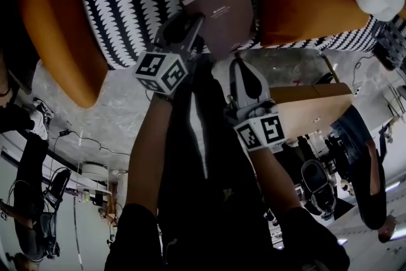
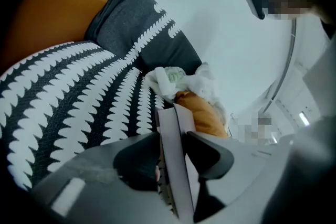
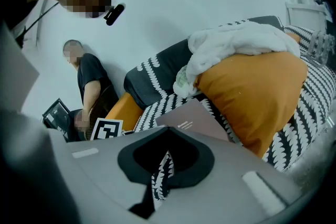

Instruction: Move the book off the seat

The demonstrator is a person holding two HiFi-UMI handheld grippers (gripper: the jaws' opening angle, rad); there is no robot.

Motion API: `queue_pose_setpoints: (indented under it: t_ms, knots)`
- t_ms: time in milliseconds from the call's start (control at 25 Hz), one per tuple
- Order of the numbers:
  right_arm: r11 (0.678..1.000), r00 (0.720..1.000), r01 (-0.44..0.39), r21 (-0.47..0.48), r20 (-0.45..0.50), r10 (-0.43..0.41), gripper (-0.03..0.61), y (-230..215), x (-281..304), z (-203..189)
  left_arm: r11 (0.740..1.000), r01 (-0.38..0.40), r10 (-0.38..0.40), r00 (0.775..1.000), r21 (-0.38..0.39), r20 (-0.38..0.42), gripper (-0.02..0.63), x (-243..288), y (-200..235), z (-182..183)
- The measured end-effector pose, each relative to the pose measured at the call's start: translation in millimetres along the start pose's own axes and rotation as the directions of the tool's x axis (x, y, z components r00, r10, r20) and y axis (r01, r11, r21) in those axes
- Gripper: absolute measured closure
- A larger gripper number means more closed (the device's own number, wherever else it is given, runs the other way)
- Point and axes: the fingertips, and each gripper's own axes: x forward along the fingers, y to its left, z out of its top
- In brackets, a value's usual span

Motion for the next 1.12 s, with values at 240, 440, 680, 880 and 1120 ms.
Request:
queue_pose_setpoints:
  t_ms: [240, 440, 680, 880, 1120]
  knots:
    - [1.000, 1.000, 0.000, -0.004, 0.019, 0.000, 0.571, 0, -9, 6, 1.000, -0.023, 0.023, 0.999, 0.015, 0.028, 0.446, -9, -11, 3]
    - [1.000, 0.999, 0.000, -0.008, 0.034, 0.000, 0.571, -2, -22, 12, 0.999, -0.040, 0.038, 0.998, 0.035, 0.043, 0.451, -18, -21, 9]
    - [1.000, 0.998, 0.003, -0.006, 0.057, -0.002, 0.571, -23, -36, 8, 0.995, -0.063, 0.059, 0.997, 0.072, 0.057, 0.456, -19, -30, 0]
    - [1.000, 0.997, 0.015, -0.018, 0.071, -0.014, 0.571, -11, -41, 25, 0.995, -0.059, 0.054, 0.996, 0.079, 0.064, 0.460, -31, -36, 21]
    - [1.000, 0.994, 0.011, -0.030, 0.109, -0.008, 0.571, -7, -59, 30, 0.992, -0.058, 0.048, 0.994, 0.111, 0.094, 0.463, -48, -52, 28]
